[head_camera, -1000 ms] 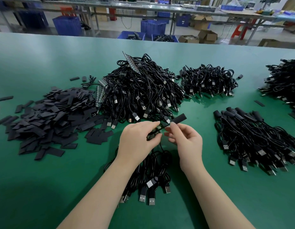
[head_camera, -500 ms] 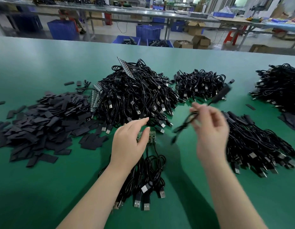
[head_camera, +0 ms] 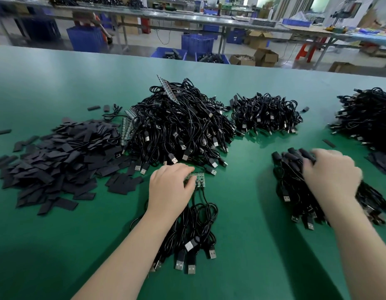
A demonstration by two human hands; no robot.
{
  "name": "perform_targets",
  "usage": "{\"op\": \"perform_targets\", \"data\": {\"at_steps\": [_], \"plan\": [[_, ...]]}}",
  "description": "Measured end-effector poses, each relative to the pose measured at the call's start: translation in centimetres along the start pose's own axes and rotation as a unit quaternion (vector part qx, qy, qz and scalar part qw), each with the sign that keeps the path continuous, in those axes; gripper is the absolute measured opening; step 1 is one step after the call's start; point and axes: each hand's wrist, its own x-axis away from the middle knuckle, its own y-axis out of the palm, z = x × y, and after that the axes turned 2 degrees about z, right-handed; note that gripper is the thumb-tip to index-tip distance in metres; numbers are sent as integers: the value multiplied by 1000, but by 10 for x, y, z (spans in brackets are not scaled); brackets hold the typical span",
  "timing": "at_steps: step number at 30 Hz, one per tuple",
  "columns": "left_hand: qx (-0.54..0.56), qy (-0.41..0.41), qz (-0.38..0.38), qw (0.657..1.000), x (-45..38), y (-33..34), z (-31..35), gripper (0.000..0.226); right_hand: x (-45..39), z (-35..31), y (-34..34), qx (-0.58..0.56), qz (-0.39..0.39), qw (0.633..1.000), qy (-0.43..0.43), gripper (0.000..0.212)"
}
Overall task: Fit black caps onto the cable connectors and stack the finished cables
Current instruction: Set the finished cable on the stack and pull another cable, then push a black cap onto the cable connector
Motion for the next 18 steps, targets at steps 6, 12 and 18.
{"op": "perform_targets", "data": {"at_steps": [6,12,18], "plan": [[-65,9,-45,997,-2,4,-4,44,69,-100,5,-242,-161,939,-184,26],[2,19,22,1000,0,-1,-1,29,103,-144,42,-361,-147,908,-154,21],[48,47,38,997,1,-2,1,14,110,-134,49,-484,-85,862,-125,13]]}}
